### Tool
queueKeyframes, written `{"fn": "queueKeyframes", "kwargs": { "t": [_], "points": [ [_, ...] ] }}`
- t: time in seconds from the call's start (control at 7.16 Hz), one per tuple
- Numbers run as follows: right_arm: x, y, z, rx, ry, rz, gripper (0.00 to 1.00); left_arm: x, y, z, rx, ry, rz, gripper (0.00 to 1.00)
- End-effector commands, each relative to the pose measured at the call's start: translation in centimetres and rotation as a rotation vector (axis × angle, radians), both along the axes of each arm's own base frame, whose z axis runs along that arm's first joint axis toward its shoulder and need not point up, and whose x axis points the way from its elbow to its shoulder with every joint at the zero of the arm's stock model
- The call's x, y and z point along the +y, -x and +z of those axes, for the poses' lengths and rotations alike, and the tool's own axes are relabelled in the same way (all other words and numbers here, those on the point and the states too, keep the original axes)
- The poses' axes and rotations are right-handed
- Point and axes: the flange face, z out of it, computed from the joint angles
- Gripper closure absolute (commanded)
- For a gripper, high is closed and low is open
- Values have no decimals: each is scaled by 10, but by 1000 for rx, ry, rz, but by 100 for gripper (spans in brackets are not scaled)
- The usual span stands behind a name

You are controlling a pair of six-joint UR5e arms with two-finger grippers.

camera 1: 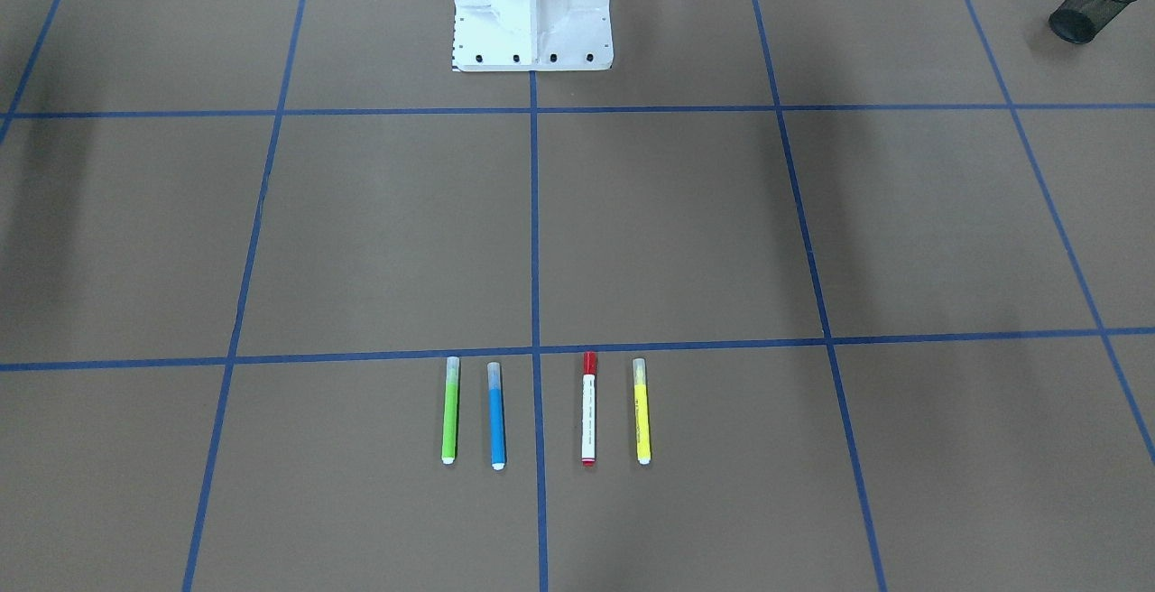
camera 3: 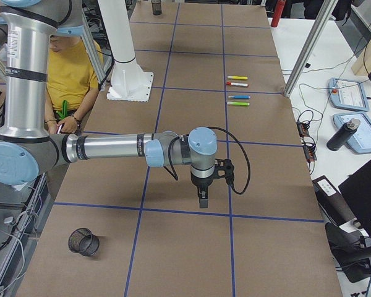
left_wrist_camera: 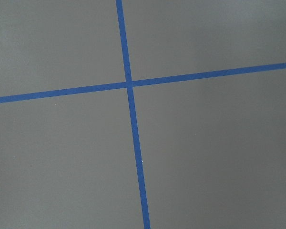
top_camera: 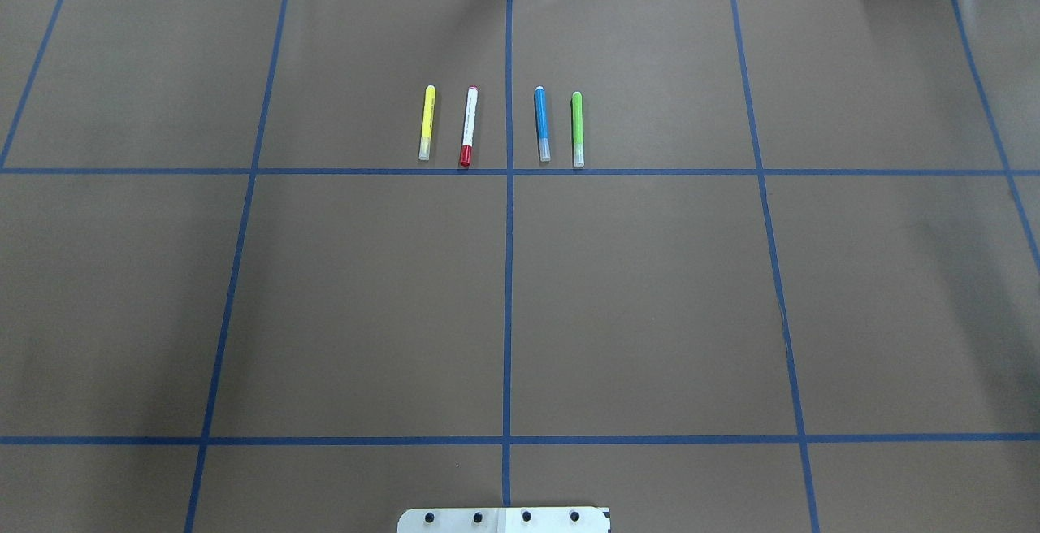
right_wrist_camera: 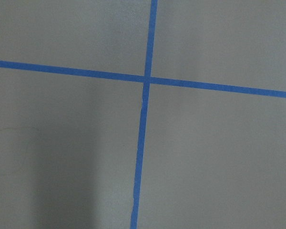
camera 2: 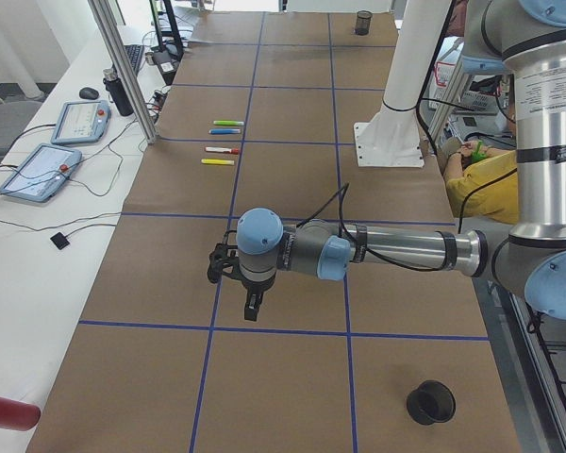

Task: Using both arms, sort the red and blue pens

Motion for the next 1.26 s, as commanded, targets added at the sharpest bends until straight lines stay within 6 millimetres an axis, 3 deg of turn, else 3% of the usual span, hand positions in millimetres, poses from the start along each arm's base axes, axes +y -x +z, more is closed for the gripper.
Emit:
{"fn": "queueKeyframes", "kwargs": {
  "t": [0.0,0.14,0.56,0.7,1.12],
  "points": [
    [-6,0,-15,-3,-31,6,0,-14,0,-13,0,-29,-2,0],
    [-19,1,-31,-9,-115,13,0,-26,0,-26,2,-58,-3,0],
    [-25,2,-40,-19,-213,15,0,-68,-2,-69,6,-155,-5,0],
    [-29,2,-43,-13,-235,4,0,-76,-2,-75,10,-168,-6,0],
    [-34,3,-54,-31,-332,10,0,-84,-2,-99,22,-258,-31,0]
  ]
}}
